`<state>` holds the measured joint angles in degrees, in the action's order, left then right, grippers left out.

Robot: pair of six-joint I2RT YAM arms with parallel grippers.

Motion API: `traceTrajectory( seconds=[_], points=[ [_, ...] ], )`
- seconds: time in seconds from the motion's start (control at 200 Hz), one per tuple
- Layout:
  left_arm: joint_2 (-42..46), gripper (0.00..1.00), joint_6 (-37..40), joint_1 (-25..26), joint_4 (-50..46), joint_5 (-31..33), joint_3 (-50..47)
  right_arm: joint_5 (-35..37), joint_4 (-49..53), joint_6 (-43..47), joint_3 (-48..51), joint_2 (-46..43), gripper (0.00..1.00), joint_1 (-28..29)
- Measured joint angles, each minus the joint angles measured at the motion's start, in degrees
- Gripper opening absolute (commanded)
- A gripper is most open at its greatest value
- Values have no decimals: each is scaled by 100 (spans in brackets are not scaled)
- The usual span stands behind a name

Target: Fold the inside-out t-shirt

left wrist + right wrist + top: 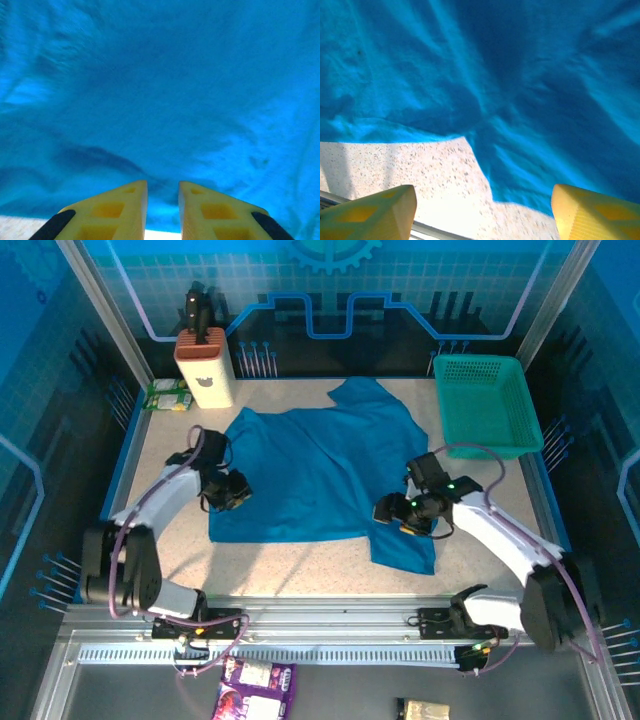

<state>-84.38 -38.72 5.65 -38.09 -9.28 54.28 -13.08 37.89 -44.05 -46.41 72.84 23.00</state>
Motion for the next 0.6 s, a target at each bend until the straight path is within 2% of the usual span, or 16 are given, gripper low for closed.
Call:
traceTrajectory(
  seconds=[0.13, 0.25, 0.405, 0.6],
  points=[
    [-466, 24, -17, 11, 479, 2, -446, -96, -780, -28, 409, 573, 77, 37],
    [-455, 24, -55, -7, 772, -72, -1060, -87, -1016, -199, 1016, 608, 77, 37],
    [295, 25, -219, -7, 992, -96, -1705, 63, -892, -557, 1513, -216, 78, 151],
    [1191, 27, -334, -7, 435, -35, -2022, 57, -258, -940, 1864, -1211, 76, 262]
  ],
)
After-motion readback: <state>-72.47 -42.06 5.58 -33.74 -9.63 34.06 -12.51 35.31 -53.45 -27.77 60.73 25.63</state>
